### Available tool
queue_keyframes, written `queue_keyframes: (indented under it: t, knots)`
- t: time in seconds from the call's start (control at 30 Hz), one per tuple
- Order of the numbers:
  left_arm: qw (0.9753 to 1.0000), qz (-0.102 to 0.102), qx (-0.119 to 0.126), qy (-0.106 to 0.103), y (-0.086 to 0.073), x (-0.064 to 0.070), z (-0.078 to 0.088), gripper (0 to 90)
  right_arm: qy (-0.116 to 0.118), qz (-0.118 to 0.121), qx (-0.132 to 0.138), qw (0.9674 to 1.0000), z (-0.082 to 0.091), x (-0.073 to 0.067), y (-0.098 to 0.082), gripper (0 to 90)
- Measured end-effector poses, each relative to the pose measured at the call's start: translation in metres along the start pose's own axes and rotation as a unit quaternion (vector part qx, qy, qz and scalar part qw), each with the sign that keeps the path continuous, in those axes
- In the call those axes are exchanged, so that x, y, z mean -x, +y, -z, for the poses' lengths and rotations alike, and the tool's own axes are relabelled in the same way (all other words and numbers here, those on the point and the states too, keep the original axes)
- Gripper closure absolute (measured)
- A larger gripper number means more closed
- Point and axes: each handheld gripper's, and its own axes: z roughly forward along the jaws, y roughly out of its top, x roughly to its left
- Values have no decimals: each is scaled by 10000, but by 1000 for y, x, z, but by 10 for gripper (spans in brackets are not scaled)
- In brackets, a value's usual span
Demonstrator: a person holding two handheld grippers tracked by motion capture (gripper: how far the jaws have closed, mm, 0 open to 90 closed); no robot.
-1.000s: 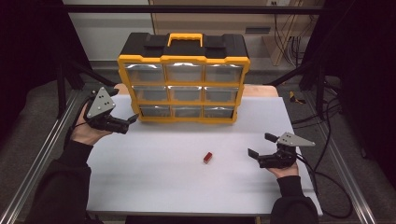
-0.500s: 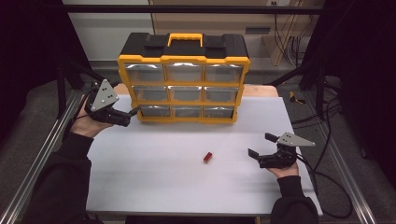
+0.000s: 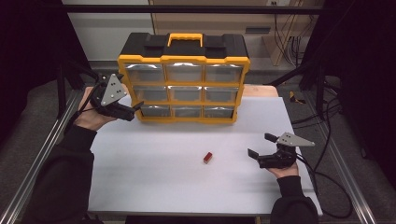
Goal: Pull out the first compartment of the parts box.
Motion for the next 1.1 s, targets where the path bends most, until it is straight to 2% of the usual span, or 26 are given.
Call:
queue_keyframes:
  t: [0.37, 0.63, 0.83, 1.1]
  knots:
    - [9994, -305, -153, 81, 7, -5, -8, 0, 0, -1, -6, 10000, 0, 0, 0, 3]
    - [9987, -456, -155, 151, 12, -9, -12, 0, -7, 6, -2, 10000, 0, 0, 0, 3]
    - [9985, -521, -66, 178, 16, -11, -14, 0, -7, 17, -29, 10000, 0, 0, 0, 3]
    - [9975, -653, -133, 242, 20, -16, -18, 0, -15, 23, -43, 10000, 0, 0, 0, 3]
